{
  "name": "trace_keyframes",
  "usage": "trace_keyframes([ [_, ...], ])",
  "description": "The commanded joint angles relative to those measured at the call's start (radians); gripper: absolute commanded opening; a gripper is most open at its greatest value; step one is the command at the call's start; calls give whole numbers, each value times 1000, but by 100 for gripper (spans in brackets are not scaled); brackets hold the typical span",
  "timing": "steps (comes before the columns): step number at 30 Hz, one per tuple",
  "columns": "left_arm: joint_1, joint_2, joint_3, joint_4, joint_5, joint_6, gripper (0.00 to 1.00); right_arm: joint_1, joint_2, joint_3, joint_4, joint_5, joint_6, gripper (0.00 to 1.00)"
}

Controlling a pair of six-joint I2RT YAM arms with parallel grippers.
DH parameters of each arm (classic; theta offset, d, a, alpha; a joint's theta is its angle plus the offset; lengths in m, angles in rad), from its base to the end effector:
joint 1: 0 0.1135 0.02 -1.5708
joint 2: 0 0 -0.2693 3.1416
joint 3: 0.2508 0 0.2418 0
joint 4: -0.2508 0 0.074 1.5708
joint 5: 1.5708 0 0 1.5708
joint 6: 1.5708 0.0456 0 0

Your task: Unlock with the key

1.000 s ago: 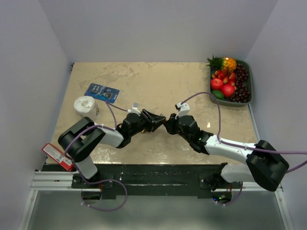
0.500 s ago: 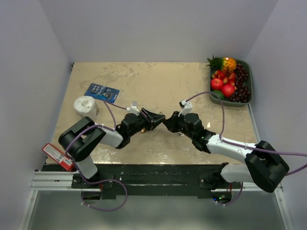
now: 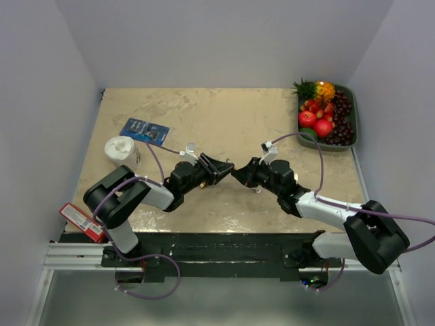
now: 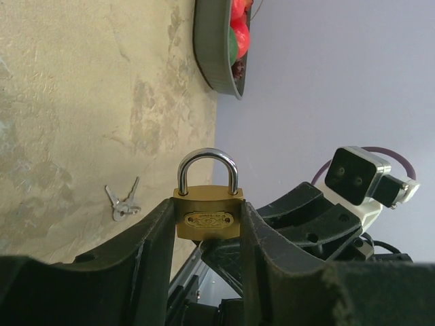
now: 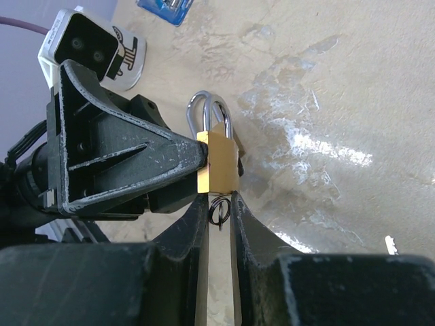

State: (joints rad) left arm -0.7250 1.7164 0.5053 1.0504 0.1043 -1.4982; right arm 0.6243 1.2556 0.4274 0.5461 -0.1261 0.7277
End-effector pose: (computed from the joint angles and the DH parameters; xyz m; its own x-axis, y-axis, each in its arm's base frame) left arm 0.2330 -0.2128 0.1627 -0.7432 -0.6668 -0.0550 -0.0660 0.1549 -0.9857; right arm 0.2024 0.1529 0.2044 -0.6196 0.3669 -0.6939 -0.3559 0.6566 0.6650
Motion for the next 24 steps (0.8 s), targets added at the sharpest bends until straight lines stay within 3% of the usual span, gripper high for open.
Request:
trace_keyframes([
  [1, -7, -40, 2, 134, 61, 46, 0, -34, -24, -3, 97, -40, 73, 0],
  [24, -7, -86, 13, 134, 112, 171, 0, -93, -13, -42, 198, -162, 196, 0],
])
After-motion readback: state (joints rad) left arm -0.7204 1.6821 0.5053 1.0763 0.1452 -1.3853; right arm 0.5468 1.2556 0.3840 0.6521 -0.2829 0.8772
